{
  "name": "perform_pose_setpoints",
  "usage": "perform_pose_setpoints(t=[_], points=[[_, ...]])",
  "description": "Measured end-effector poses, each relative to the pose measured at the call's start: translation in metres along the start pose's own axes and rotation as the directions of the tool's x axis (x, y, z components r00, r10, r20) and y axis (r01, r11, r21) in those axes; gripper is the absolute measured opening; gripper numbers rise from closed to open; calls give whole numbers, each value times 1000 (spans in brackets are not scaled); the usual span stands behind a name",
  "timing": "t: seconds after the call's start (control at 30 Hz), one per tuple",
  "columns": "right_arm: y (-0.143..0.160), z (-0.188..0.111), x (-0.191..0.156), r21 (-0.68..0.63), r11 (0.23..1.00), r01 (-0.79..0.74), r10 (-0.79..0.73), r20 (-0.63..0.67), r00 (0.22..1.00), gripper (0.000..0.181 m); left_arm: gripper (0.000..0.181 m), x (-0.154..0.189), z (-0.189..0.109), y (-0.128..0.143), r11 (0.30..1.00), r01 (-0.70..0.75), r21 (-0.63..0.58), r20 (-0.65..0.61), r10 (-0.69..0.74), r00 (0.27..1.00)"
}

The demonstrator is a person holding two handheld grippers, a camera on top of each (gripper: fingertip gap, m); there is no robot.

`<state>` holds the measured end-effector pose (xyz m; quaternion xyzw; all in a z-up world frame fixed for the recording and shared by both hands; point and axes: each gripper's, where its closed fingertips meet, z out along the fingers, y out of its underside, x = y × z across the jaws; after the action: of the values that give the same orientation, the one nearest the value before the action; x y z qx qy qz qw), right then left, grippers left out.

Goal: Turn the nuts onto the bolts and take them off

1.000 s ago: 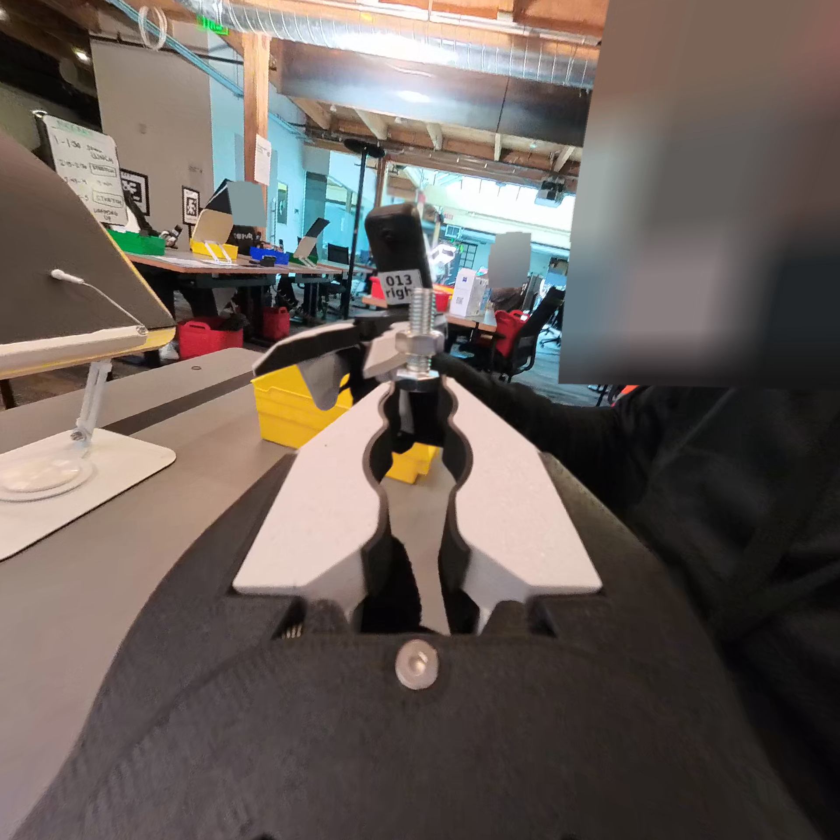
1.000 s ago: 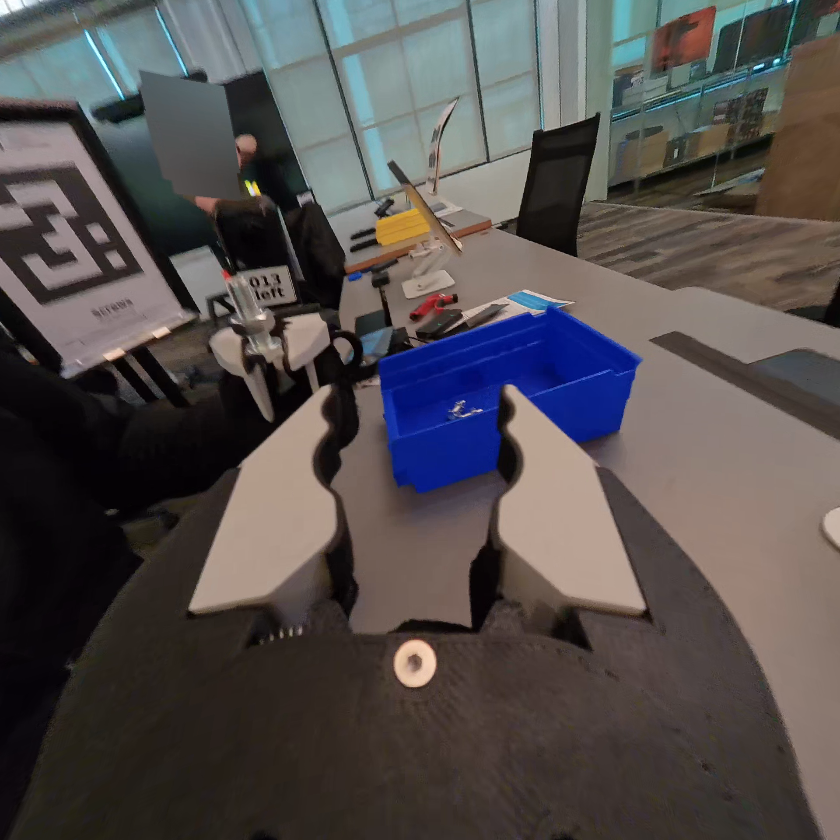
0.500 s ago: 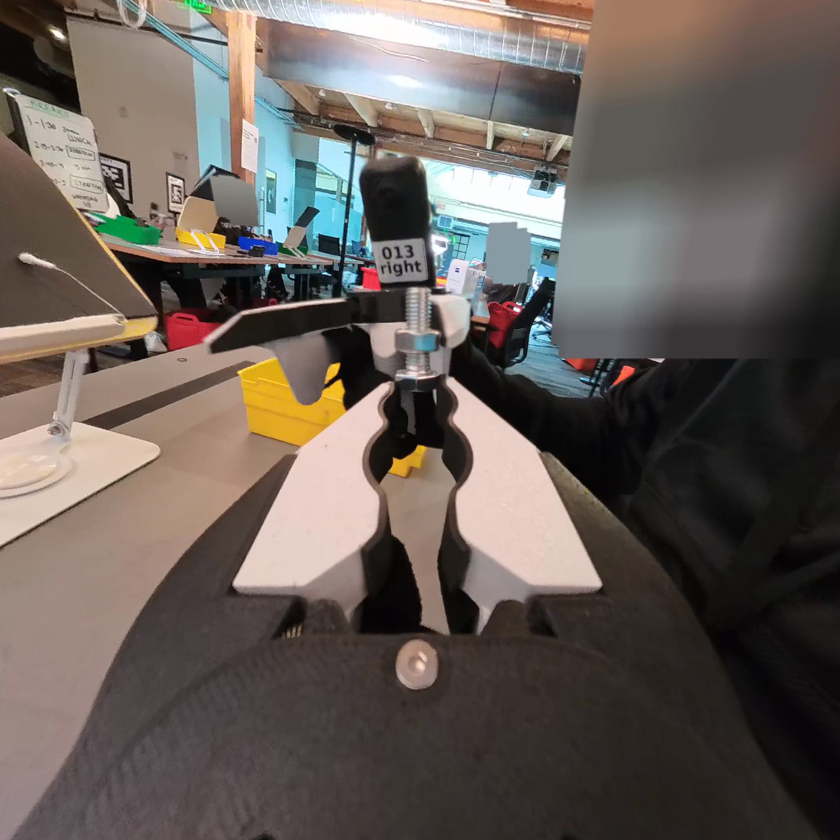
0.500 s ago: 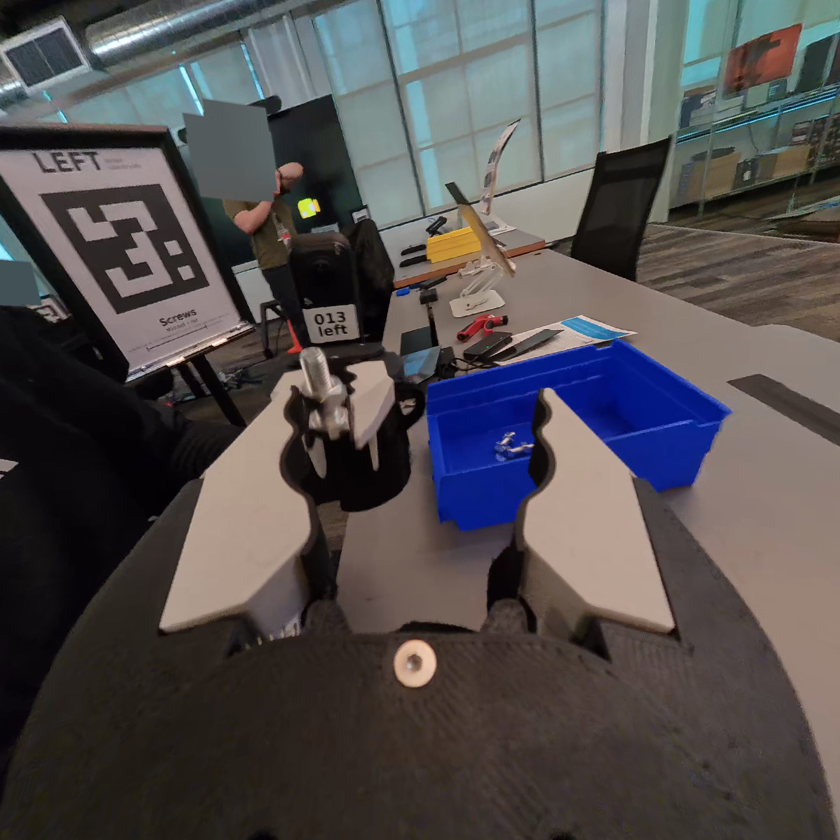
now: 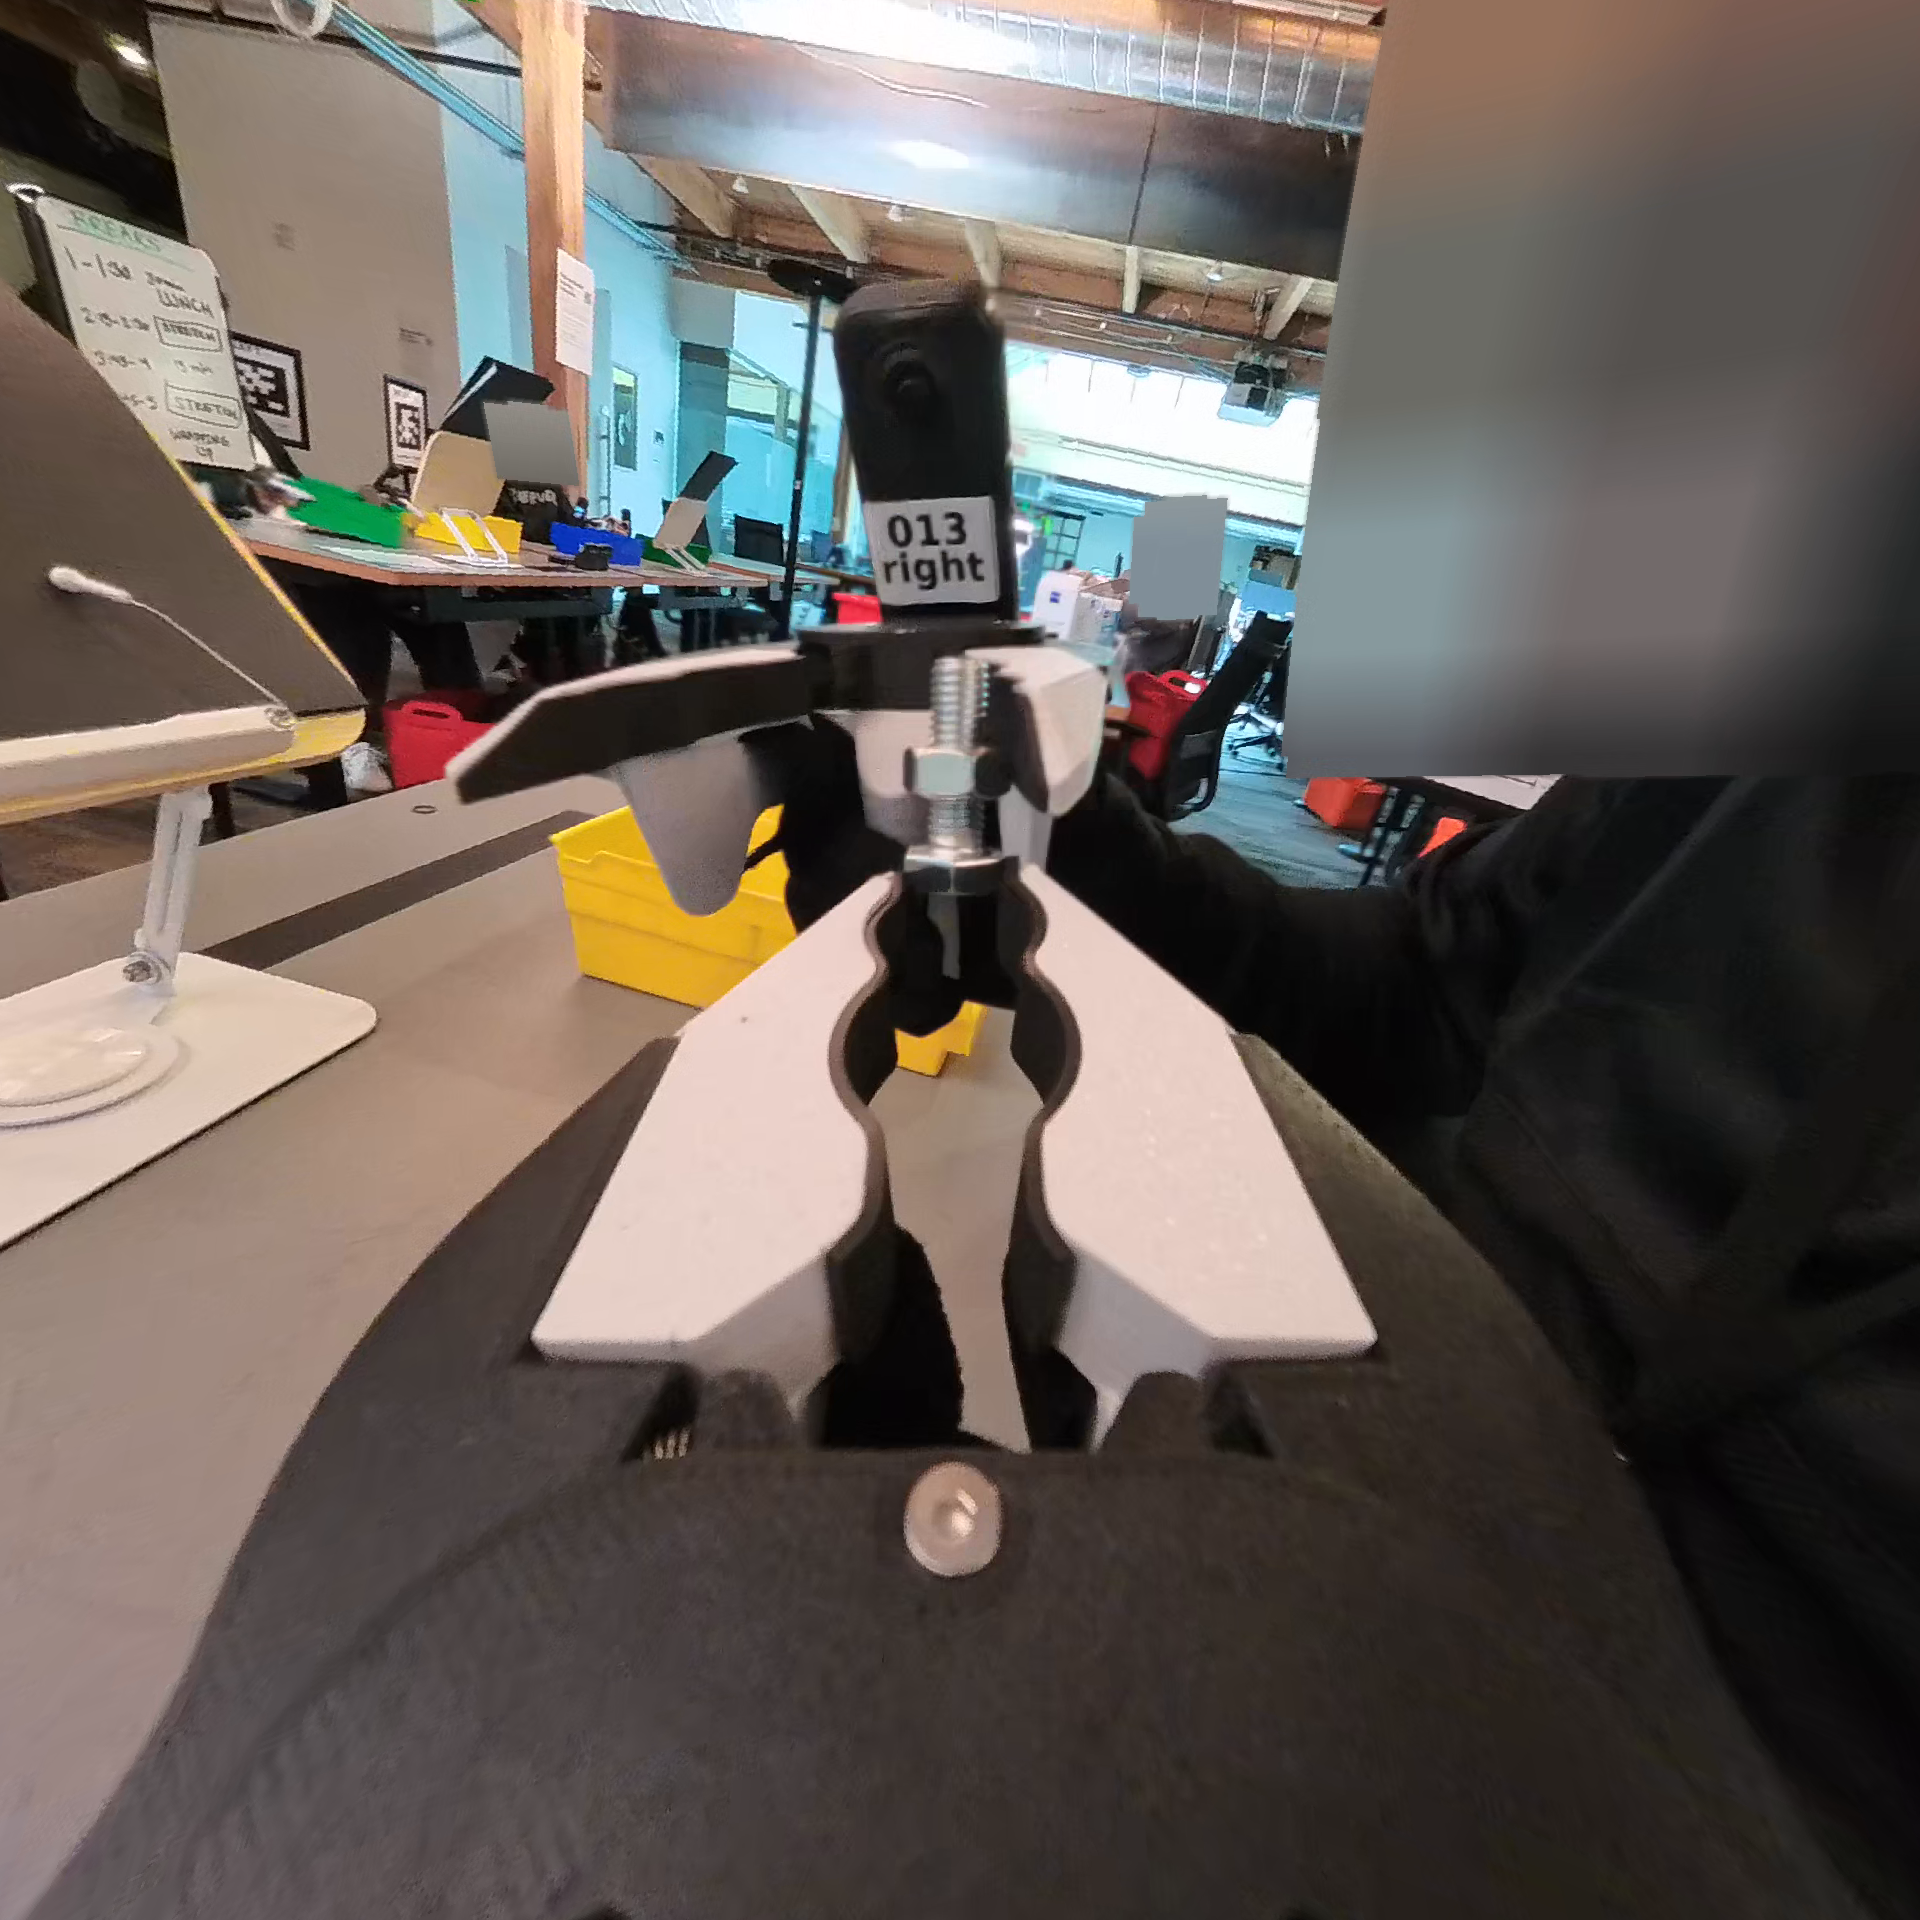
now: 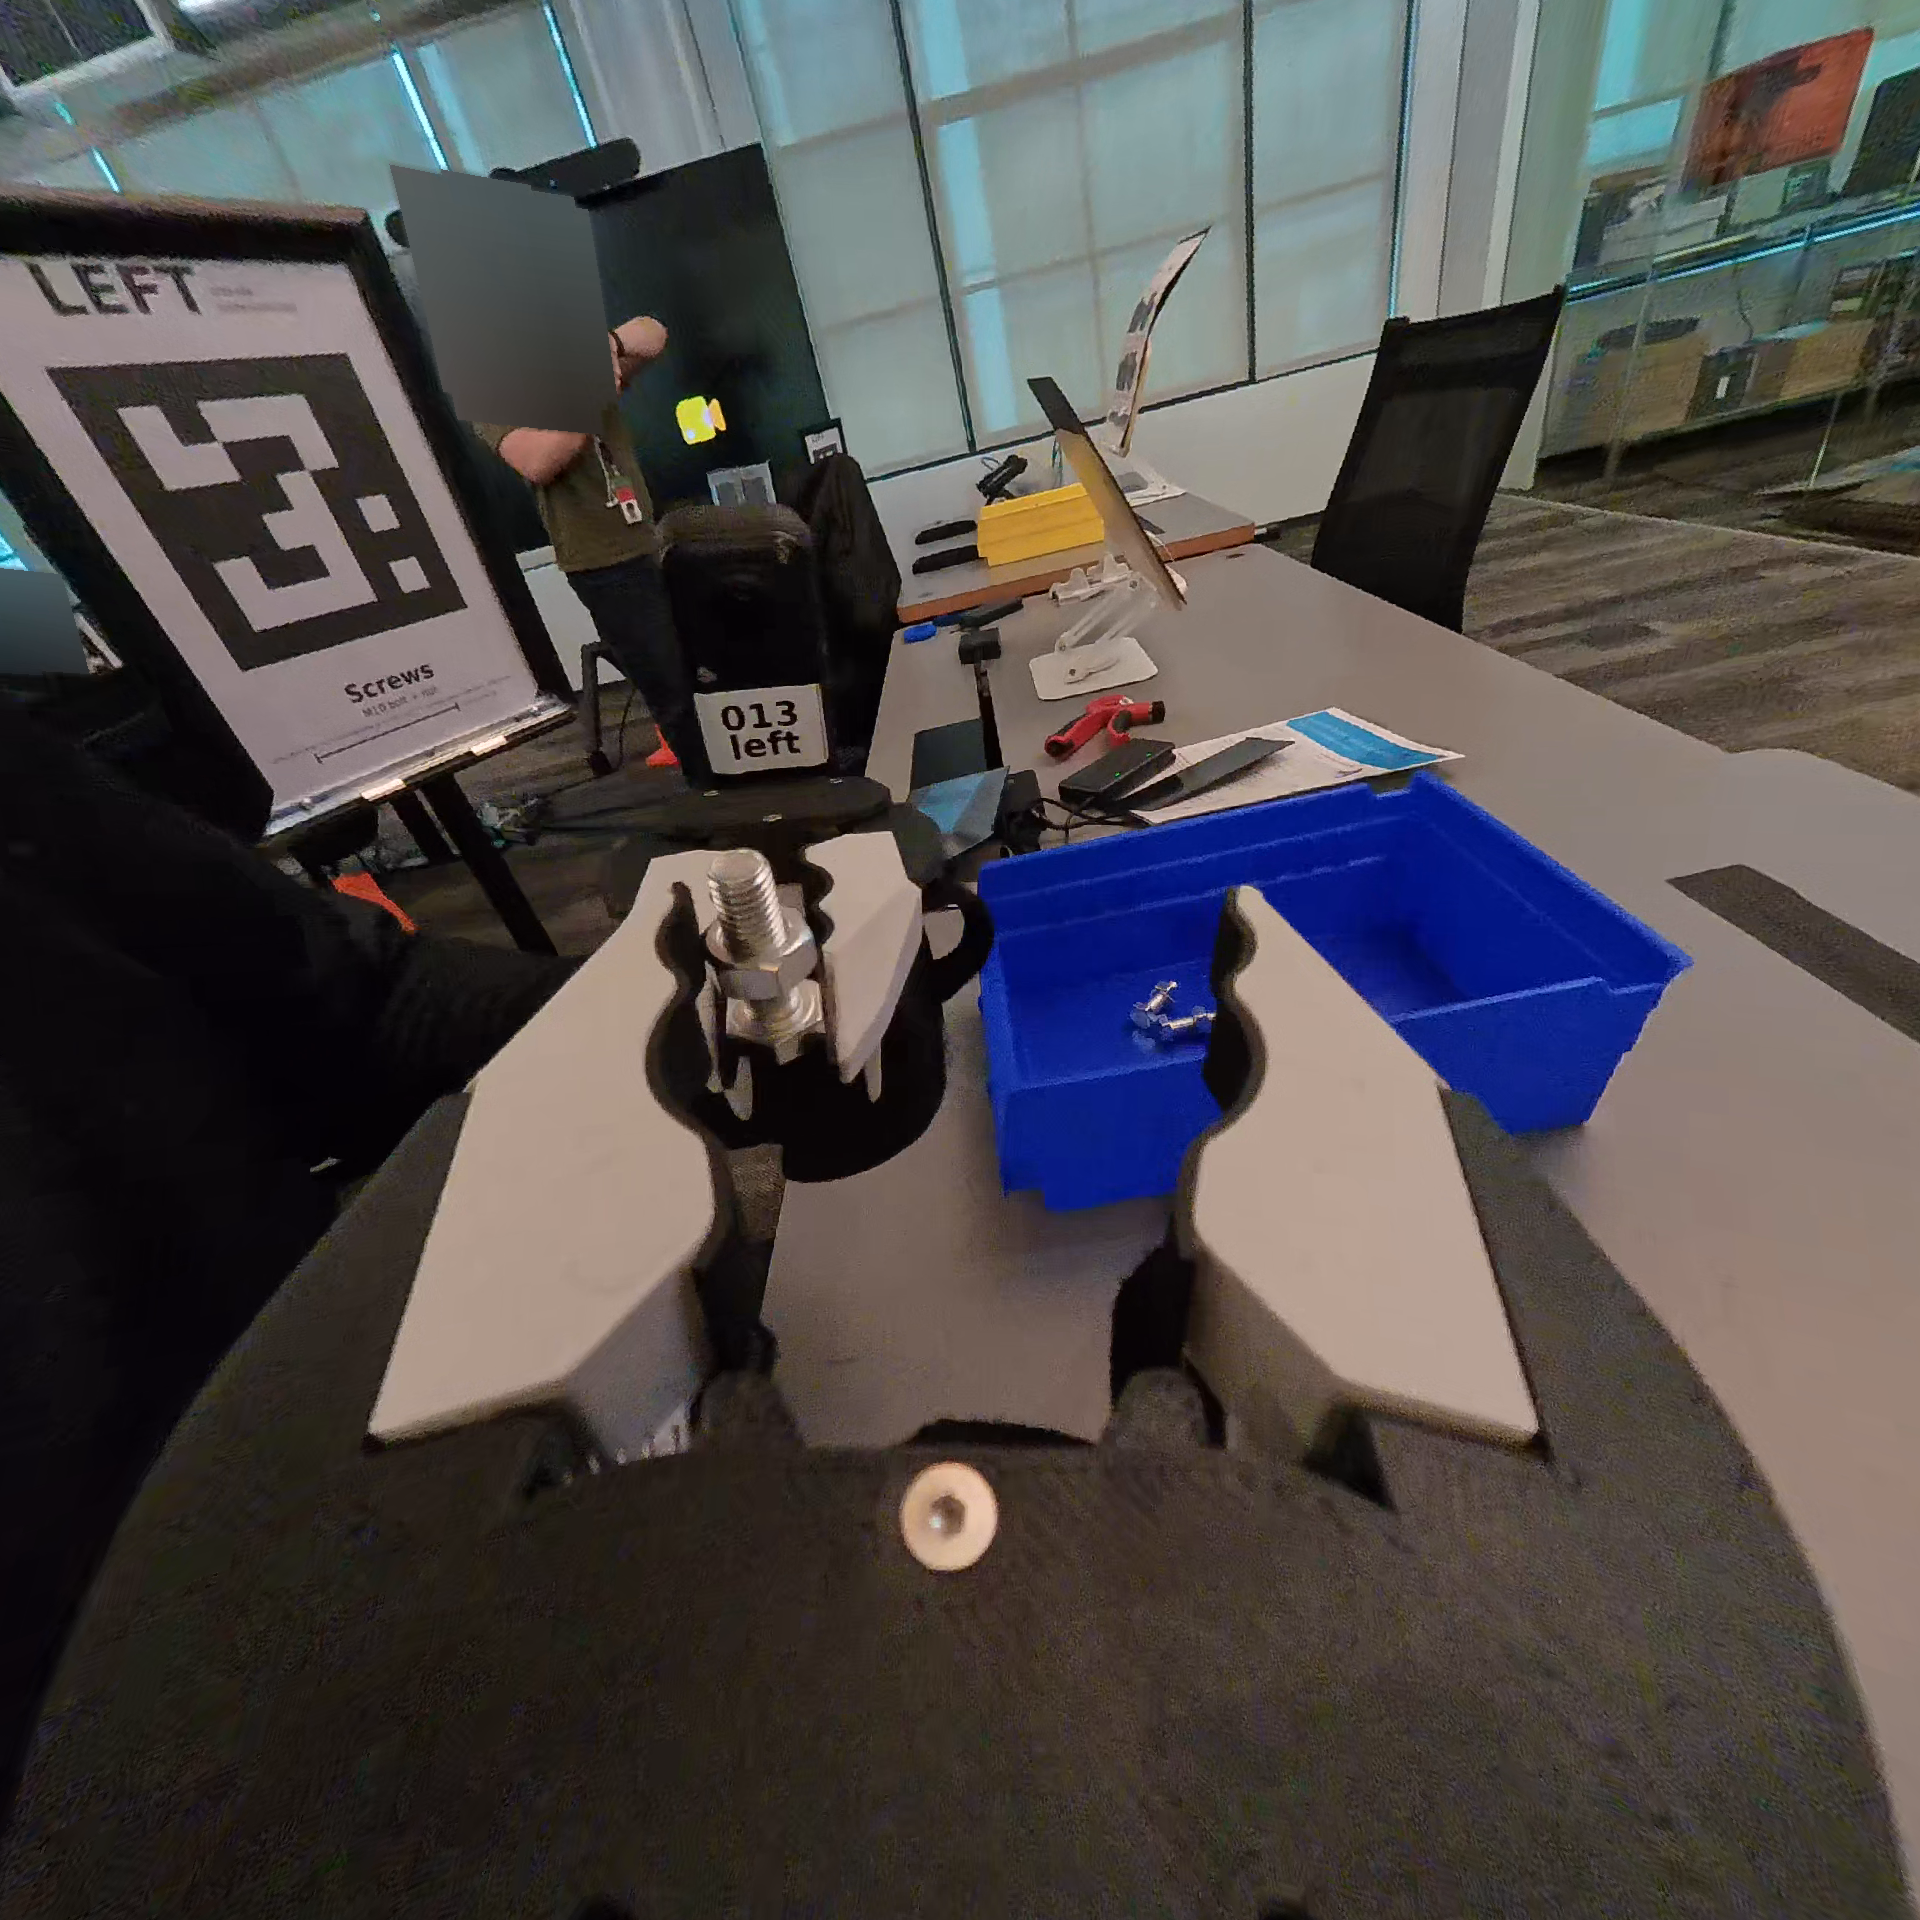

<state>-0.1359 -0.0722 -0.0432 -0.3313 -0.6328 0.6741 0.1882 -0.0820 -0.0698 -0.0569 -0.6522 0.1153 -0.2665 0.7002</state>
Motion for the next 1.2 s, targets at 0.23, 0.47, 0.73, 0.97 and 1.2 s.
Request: perform_pose_setpoints(t=[0.23, 0.47, 0.73, 0.97, 1.2], points=[[-1, -61, 44, 34, 999, 7, 0, -196, 981, 65, 14, -6, -15, -16, 999, -20, 42, 25, 19, 1000], [-11, -22, -1, 3, 998, 69, -69, -68, 995, 91, 14, -3, -2, -4, 1000, -7, 6, 15, 7, 1000], [-2, -39, 26, -23, 998, 58, -61, -165, 984, 50, 14, -2, -10, -16, 998, 3, 68, 2, -3, 1000], [-12, -30, 6, -12, 997, 70, -71, -92, 993, 93, 14, -4, -5, -6, 1000, -2, 26, 9, 1, 1000], [-12, -26, 18, -23, 998, 51, -54, -128, 990, 71, 14, 0, -8, -13, 999, -25, 40, 4, 25, 1000]])
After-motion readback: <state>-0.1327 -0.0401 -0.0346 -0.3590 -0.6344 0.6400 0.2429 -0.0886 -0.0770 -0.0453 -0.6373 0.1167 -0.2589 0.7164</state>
